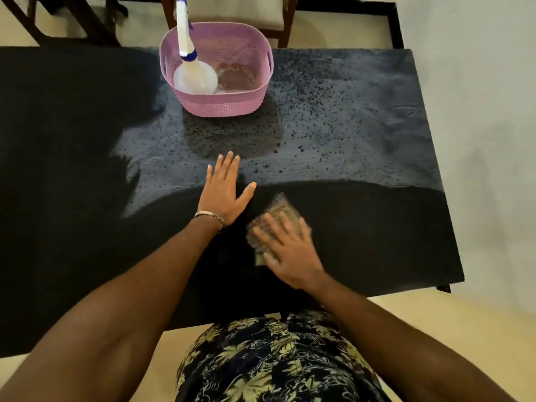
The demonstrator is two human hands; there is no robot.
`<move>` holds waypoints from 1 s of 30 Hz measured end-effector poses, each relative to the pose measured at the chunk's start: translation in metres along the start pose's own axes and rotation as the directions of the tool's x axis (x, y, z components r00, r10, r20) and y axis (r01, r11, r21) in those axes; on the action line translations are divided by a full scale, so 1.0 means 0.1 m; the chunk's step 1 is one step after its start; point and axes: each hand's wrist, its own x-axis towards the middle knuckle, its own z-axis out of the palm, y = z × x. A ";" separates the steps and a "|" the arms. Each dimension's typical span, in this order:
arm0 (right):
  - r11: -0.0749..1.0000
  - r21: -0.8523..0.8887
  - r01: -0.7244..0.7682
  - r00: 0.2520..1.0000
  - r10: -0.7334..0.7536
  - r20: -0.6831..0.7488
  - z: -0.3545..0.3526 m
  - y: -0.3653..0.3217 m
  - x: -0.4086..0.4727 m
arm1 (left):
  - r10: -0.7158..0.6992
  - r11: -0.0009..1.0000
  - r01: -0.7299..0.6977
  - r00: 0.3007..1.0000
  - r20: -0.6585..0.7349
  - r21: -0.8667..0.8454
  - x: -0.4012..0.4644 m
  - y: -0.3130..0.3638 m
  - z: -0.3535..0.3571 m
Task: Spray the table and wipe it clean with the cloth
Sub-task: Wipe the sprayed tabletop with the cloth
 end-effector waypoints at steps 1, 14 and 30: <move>0.988 0.000 -0.152 0.988 0.152 -0.013 -0.04 0.28 -0.08 | -0.001 1.000 0.001 1.000 -0.001 0.008 0.01 -0.01 0.00; 0.639 0.189 -0.746 0.644 0.764 -0.038 -0.47 0.70 0.99 | -0.165 0.986 0.166 0.983 -0.084 0.009 -0.31 -0.57 -0.24; 0.918 0.011 0.395 0.907 -0.392 0.153 -0.37 -1.53 1.82 | -0.392 0.920 0.386 0.892 -0.224 -0.071 -0.88 -1.27 -0.68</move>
